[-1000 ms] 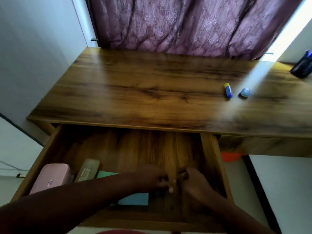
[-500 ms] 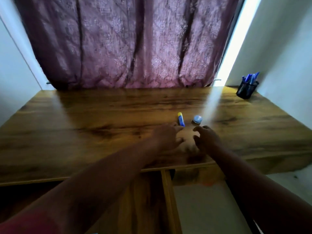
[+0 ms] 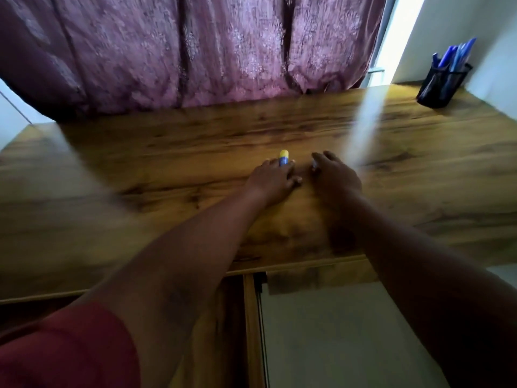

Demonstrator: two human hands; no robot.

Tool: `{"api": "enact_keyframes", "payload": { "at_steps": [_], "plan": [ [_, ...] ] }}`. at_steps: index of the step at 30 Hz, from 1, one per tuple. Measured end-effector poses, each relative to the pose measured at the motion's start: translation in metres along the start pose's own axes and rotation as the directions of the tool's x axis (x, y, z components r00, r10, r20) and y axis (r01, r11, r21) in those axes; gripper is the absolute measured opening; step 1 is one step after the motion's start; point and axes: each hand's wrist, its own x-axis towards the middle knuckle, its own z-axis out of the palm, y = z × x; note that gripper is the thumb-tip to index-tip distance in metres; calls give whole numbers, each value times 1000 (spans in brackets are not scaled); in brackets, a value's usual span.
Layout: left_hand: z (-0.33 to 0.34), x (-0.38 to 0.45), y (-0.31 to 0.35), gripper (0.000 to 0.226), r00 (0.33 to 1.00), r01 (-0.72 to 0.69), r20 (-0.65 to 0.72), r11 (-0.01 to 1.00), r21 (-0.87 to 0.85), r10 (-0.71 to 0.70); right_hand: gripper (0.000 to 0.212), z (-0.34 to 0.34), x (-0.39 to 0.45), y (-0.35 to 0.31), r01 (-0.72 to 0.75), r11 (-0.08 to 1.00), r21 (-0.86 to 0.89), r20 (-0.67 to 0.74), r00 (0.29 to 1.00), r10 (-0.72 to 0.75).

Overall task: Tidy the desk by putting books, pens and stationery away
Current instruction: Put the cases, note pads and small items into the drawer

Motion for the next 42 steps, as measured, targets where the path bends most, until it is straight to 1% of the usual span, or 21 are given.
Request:
{"api": "enact_keyframes", "payload": {
  "at_steps": [3,7,9,13,16,18,19,21,22,23,25,26,27,28,30,31,32,36,38,40,42],
  "plan": [
    [-1,-8,0,43,999,-8,-40,998,-70,5,38,-4,-1,2,-9,1000,27,-28,1000,9],
    [-7,-43,-10,39,999,-32,13,996,-79,33,40,-16,-17,-10,-23,1000,13,23,999,22],
    [-17,-78,-15,39,997,-75,11,992,-102,76,41,-24,-42,-27,28,999,47,20,999,-28],
    [-39,-180,-31,39,995,-103,-32,969,-226,98,43,-32,-123,-76,184,954,236,-47,983,-178],
    [-43,-269,-54,37,1000,-4,17,911,-413,12,39,-25,-201,-115,266,916,301,20,959,-284],
    [-34,-320,-67,38,989,137,120,825,-549,-85,39,-19,-246,-137,255,917,308,161,936,-314],
    [-27,-342,-73,40,975,208,183,788,-579,-123,38,-16,-266,-148,236,924,301,257,913,-317],
    [-8,-372,-84,47,940,297,310,782,-548,-140,37,-5,-296,-166,218,943,253,451,836,-314],
    [1,-382,-86,56,915,319,387,795,-516,-117,38,3,-306,-171,222,952,213,531,791,-303],
    [10,-389,-88,67,890,304,451,820,-486,-63,38,10,-315,-176,245,954,174,582,756,-300],
    [24,-397,-87,85,827,208,559,892,-402,59,32,25,-327,-179,299,948,107,638,711,-296],
    [31,-399,-83,88,782,163,618,928,-334,85,32,30,-332,-179,320,944,86,650,699,-296],
    [34,-400,-80,87,739,123,669,961,-246,77,35,36,-336,-177,337,939,68,660,690,-296],
    [37,-402,-75,81,712,85,700,981,-175,64,39,42,-340,-174,351,935,49,665,687,-293],
    [38,-403,-66,66,676,25,732,991,-134,82,40,51,-346,-170,359,933,14,662,696,-278],
    [36,-404,-62,66,670,28,737,989,-145,89,39,54,-348,-169,354,935,4,661,701,-268],
    [36,-406,-60,70,677,40,731,988,-149,83,40,57,-349,-169,347,938,-4,666,700,-256],
    [38,-412,-52,83,664,84,745,985,-153,59,42,63,-344,-171,354,934,-42,687,689,-230],
    [37,-413,-51,78,664,80,742,978,-191,91,46,63,-343,-170,369,929,-29,692,678,-248],
    [34,-411,-55,70,637,64,761,975,-212,124,52,60,-342,-170,347,938,-3,695,675,-247],
    [36,-408,-67,69,638,48,748,960,-276,184,45,51,-339,-174,307,951,39,668,699,-254]
  ]
}}
